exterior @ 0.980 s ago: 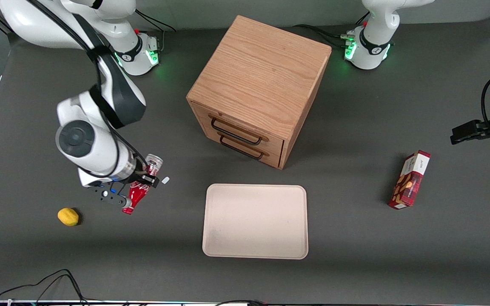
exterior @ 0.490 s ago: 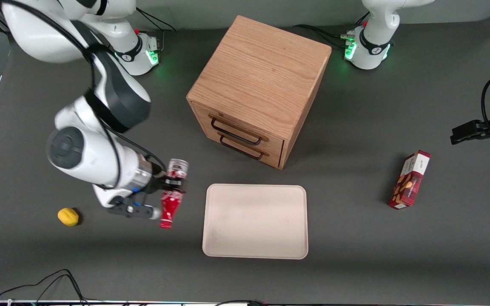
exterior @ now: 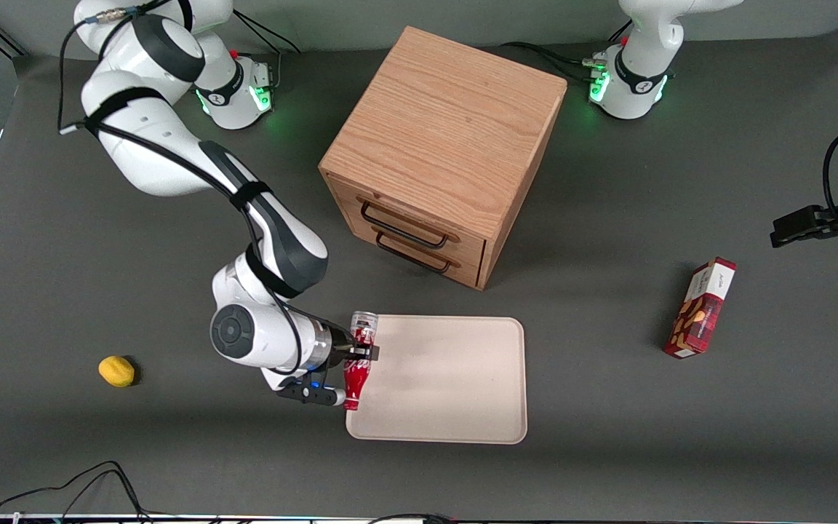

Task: Place coke bottle on tray
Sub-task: 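Lift the bottle and carry it over the cream tray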

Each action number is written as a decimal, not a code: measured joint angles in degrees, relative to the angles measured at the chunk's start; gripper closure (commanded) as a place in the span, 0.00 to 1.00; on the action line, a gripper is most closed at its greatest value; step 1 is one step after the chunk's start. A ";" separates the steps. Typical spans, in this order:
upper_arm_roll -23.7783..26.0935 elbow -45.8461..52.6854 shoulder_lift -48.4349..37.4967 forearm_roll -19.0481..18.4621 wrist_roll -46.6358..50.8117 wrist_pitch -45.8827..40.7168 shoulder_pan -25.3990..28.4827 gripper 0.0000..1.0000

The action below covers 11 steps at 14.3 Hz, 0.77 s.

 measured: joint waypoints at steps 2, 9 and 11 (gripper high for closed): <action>-0.41 0.30 2.03 -0.86 0.00 1.66 0.37 1.00; -3.65 0.41 5.74 -2.48 0.90 7.96 3.03 0.60; -3.70 0.59 5.74 -2.80 1.04 7.98 3.28 0.00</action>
